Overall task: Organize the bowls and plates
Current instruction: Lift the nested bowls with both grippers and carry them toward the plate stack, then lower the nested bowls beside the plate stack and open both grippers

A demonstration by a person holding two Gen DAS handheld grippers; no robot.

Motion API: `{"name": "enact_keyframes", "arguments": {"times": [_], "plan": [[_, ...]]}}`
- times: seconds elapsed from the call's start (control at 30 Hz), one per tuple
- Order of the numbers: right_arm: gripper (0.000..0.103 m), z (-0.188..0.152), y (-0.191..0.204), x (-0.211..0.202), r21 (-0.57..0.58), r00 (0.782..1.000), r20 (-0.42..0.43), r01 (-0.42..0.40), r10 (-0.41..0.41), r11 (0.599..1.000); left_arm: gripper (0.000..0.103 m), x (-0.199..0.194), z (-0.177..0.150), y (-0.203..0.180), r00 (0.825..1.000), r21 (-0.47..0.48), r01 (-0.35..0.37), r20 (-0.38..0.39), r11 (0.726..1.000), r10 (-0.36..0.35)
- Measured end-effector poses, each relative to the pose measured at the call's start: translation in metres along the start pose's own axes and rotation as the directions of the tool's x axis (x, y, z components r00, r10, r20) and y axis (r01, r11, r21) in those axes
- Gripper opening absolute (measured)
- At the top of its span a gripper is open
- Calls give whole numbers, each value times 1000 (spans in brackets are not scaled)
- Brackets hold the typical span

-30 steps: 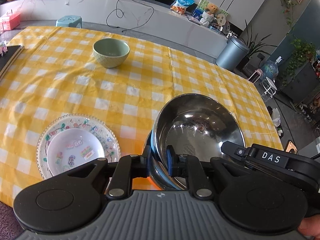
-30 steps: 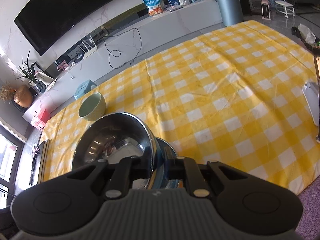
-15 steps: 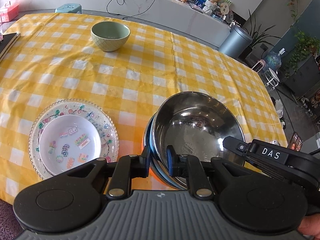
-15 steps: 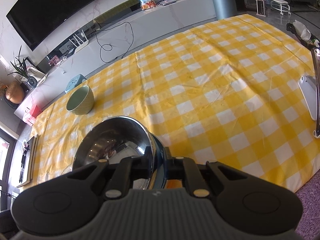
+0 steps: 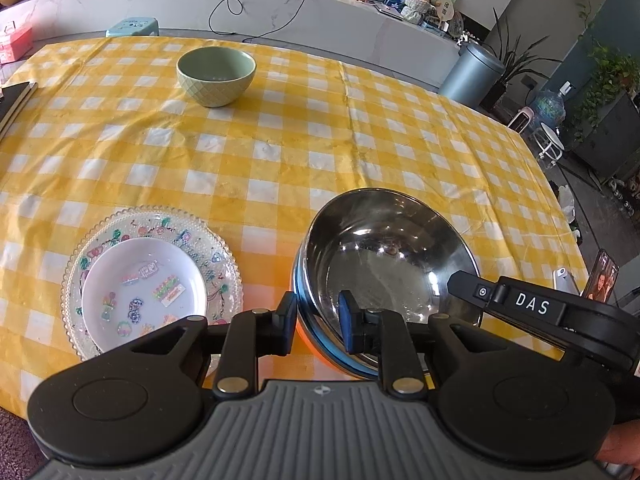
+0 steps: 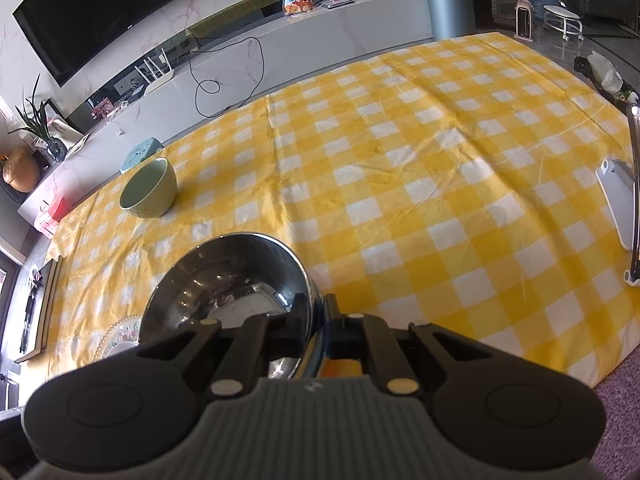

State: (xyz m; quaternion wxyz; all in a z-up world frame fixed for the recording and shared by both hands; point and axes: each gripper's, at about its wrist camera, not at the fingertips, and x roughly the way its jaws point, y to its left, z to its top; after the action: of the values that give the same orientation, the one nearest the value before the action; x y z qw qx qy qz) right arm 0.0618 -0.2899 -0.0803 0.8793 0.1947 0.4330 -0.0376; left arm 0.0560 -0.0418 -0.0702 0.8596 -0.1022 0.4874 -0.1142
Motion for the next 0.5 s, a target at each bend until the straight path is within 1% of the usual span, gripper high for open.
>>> {"name": "enact_keyframes", "arguments": {"times": [0.07,0.13,0.2,0.27,0.3,0.37,0.5], "plan": [[10,0,0,0,3,1000,1,-3,3,1000,24,-1,1,2,1000,-3,0,8,1000,0],[10,-1,2,-2,-15,1000,13,8,-7,1000,24,-3,2,4,1000,-8,-1,18,1000,1],[12,-1,5,-4,-29,1000,26,9,-9,1000,25,-5,3,4,1000,-3,-7,30,1000,7],[26,-1,5,-5,-30,999,34,3,-2,1000,27,-7,3,3,999,15,-17,40,1000,16],[28,0,5,-6,-31,999,40,0,2,1000,28,-8,3,2,999,27,-19,46,999,18],[29,0,7,-8,-43,999,54,9,-6,999,31,-10,4,2,998,37,-21,56,999,19],[34,1,12,-12,-82,996,89,31,-24,996,33,-16,7,2,996,53,-32,81,998,28]]}}
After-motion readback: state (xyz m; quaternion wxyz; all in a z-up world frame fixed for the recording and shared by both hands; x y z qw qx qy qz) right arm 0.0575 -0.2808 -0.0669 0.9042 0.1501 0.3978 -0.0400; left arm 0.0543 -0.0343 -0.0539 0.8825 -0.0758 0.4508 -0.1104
